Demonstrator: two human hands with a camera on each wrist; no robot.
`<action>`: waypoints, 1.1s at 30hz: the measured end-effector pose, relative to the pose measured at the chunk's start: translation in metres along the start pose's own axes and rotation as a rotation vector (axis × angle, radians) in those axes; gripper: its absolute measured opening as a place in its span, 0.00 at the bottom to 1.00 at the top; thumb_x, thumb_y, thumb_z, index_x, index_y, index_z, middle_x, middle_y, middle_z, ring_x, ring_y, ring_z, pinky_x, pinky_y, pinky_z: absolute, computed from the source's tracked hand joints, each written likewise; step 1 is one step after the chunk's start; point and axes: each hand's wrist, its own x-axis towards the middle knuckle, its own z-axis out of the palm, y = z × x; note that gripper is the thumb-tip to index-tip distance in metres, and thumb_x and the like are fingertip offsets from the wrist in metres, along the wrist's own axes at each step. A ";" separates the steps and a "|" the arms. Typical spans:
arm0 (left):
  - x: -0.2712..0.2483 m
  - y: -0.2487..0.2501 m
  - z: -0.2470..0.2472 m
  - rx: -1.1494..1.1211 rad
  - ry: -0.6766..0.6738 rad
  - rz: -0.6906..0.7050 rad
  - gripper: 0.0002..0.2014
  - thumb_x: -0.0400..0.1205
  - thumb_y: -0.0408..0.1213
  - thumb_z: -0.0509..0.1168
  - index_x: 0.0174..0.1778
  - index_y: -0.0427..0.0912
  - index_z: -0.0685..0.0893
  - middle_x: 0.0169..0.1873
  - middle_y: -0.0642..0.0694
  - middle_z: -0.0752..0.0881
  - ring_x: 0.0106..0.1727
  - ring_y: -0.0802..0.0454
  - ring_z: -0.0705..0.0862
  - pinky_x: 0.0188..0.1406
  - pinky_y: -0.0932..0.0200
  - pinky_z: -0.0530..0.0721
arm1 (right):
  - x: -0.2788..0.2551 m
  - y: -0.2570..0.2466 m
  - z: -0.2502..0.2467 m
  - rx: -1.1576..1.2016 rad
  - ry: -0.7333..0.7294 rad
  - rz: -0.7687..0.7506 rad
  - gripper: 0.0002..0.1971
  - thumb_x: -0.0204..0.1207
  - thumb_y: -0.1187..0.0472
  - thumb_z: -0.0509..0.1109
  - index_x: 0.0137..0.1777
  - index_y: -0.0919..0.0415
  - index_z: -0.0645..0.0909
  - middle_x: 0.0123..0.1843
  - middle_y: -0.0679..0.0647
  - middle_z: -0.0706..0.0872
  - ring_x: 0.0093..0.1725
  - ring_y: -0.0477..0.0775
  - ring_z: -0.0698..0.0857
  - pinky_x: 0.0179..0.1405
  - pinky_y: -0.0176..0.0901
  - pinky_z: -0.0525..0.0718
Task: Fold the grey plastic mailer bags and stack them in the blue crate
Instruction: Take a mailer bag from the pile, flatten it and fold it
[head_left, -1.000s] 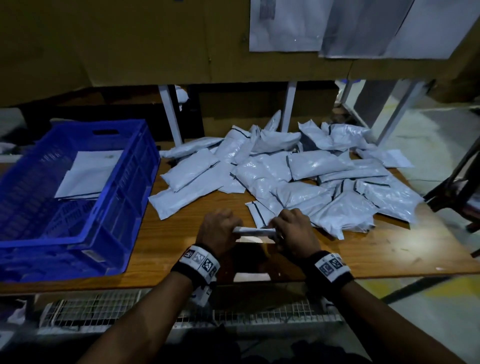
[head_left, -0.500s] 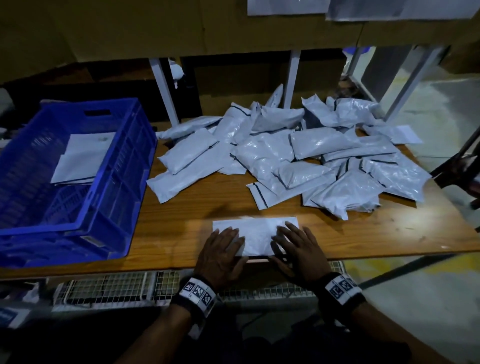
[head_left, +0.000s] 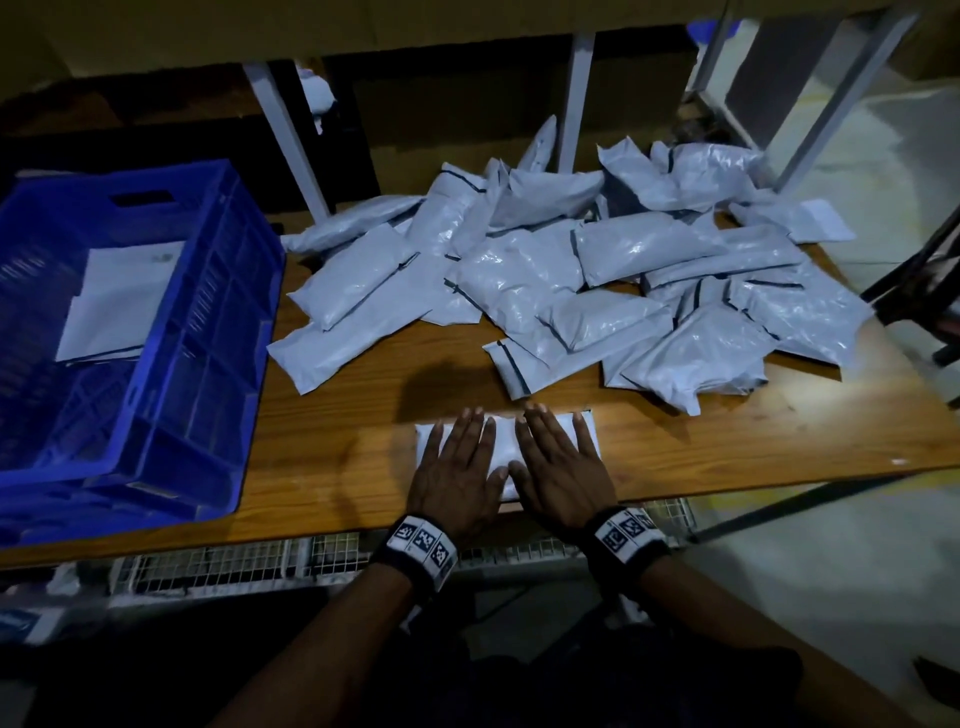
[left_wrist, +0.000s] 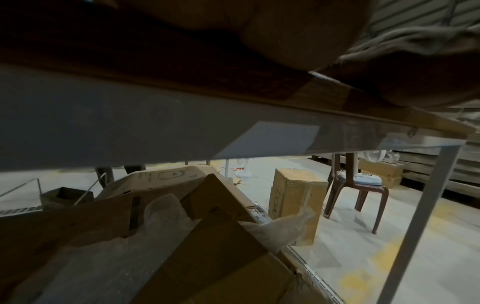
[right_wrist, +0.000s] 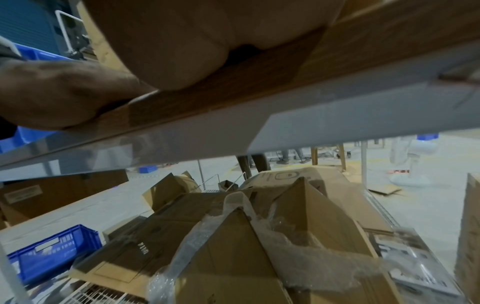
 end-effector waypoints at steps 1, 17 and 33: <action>0.000 0.000 0.000 -0.006 0.004 0.001 0.36 0.89 0.58 0.38 0.90 0.40 0.58 0.90 0.40 0.56 0.91 0.46 0.51 0.88 0.36 0.51 | 0.000 0.000 0.001 0.005 0.003 0.001 0.34 0.91 0.41 0.40 0.90 0.62 0.58 0.91 0.60 0.56 0.91 0.55 0.51 0.88 0.70 0.48; 0.000 -0.001 0.007 -0.112 0.087 -0.010 0.33 0.89 0.57 0.49 0.88 0.44 0.64 0.89 0.42 0.61 0.90 0.44 0.56 0.87 0.36 0.55 | 0.001 -0.002 0.000 -0.008 0.028 0.013 0.33 0.91 0.43 0.44 0.88 0.63 0.63 0.90 0.60 0.60 0.91 0.54 0.53 0.87 0.69 0.53; -0.005 0.009 -0.016 -0.023 -0.040 -0.140 0.34 0.87 0.65 0.44 0.88 0.56 0.64 0.89 0.45 0.62 0.91 0.43 0.51 0.82 0.19 0.43 | 0.002 -0.002 -0.019 0.073 -0.121 0.048 0.35 0.88 0.37 0.39 0.91 0.54 0.56 0.92 0.55 0.40 0.91 0.55 0.38 0.88 0.69 0.43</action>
